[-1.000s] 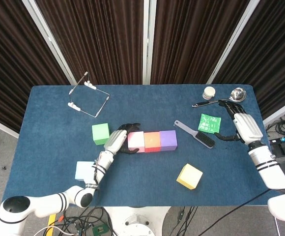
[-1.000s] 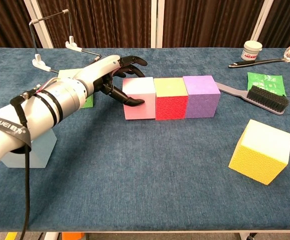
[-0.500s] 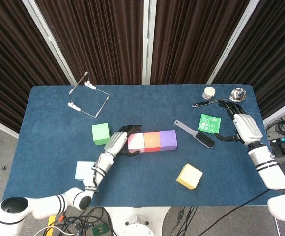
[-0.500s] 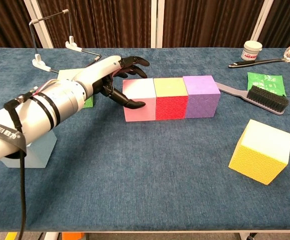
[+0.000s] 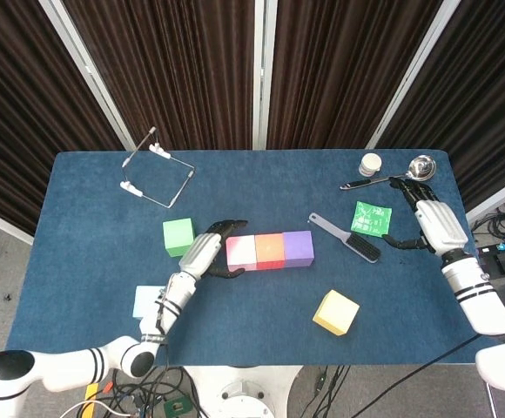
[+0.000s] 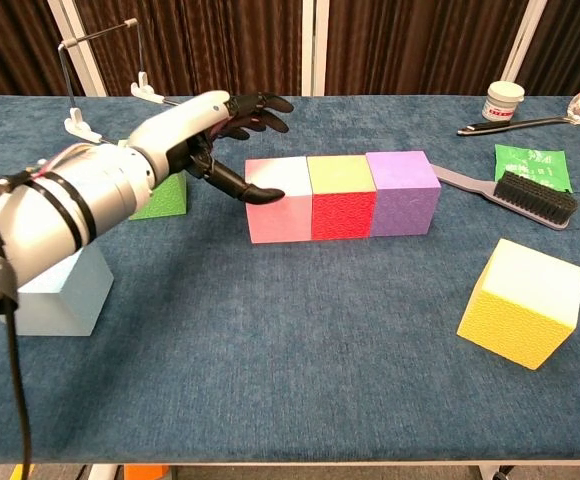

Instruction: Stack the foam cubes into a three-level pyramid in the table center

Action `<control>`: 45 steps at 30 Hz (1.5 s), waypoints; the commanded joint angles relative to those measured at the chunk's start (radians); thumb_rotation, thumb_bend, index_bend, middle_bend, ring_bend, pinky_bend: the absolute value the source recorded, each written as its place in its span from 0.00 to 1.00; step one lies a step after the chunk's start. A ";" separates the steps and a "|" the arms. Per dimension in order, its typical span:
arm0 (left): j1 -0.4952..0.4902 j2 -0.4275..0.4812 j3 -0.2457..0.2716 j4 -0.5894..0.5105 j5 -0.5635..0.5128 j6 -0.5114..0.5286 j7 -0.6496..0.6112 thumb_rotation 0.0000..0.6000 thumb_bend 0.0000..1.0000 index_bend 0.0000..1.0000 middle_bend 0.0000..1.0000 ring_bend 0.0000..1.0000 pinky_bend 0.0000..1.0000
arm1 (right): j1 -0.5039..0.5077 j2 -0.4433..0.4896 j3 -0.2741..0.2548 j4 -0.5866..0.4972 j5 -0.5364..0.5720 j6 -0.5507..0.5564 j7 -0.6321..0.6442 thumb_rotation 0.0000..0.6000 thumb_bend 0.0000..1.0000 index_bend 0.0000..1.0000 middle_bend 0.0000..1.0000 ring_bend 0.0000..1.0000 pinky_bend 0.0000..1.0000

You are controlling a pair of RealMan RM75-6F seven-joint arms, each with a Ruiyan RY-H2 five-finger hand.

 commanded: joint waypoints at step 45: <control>0.407 0.436 0.151 -0.135 0.085 0.308 -0.034 1.00 0.19 0.11 0.13 0.05 0.10 | 0.240 -0.371 -0.012 0.195 0.261 -0.233 -0.436 1.00 0.24 0.00 0.01 0.00 0.00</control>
